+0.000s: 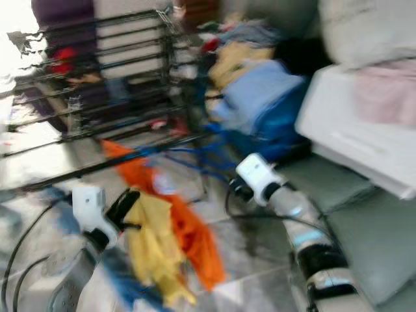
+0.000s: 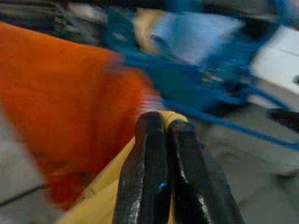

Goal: Hang hanger

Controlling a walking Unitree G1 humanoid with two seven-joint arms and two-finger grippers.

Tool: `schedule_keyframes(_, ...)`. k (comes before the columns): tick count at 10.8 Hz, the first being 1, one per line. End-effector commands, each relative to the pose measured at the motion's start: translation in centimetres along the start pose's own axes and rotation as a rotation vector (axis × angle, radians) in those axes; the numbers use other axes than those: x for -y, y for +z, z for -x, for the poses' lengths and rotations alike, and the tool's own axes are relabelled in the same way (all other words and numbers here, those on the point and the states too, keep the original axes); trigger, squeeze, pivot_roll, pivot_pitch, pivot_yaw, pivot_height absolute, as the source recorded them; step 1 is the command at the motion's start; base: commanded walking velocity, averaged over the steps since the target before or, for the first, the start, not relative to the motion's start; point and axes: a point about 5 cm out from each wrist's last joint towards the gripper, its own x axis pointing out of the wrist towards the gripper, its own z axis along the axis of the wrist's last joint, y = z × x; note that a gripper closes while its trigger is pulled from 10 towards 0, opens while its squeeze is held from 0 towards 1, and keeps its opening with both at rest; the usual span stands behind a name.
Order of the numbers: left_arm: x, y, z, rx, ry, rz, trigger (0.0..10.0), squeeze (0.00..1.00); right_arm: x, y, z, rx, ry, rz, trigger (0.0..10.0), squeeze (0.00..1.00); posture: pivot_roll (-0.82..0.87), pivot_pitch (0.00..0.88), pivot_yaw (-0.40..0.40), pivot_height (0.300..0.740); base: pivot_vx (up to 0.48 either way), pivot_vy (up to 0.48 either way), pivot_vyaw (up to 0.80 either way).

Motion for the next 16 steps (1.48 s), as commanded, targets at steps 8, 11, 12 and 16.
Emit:
schedule_keyframes(8, -0.6, 0.7, -0.1, 0.016, 0.034, -0.037, 10.0, 0.00, 2.1, -1.2, 0.7, -0.091, 0.243, -0.006, 10.0, 0.00, -0.07, 0.000, 0.043, 0.740, 0.000, 0.000, 0.00)
schedule_keyframes(11, -0.3, 0.6, -0.4, 0.005, 0.019, -0.041, 10.0, 0.00, 1.6, 0.3, -0.8, -0.058, 0.306, -0.101, 10.0, 0.00, -0.07, 0.000, 0.041, 0.740, 0.000, 0.000, 0.00)
schedule_keyframes(12, -0.3, 0.6, -0.3, 0.003, 0.019, -0.042, 10.0, 0.00, 1.1, 0.6, -1.3, -0.056, 0.338, -0.093, 10.0, 0.00, -0.06, 0.000, 0.035, 0.740, 0.000, 0.000, 0.00)
schedule_keyframes(16, -0.3, 0.4, -0.2, -0.011, 0.018, -0.049, 10.0, 0.00, 0.0, 1.4, -2.1, -0.050, 0.418, -0.099, 0.0, 0.00, -0.05, 0.001, 0.035, 0.740, 0.000, 0.000, 0.00)
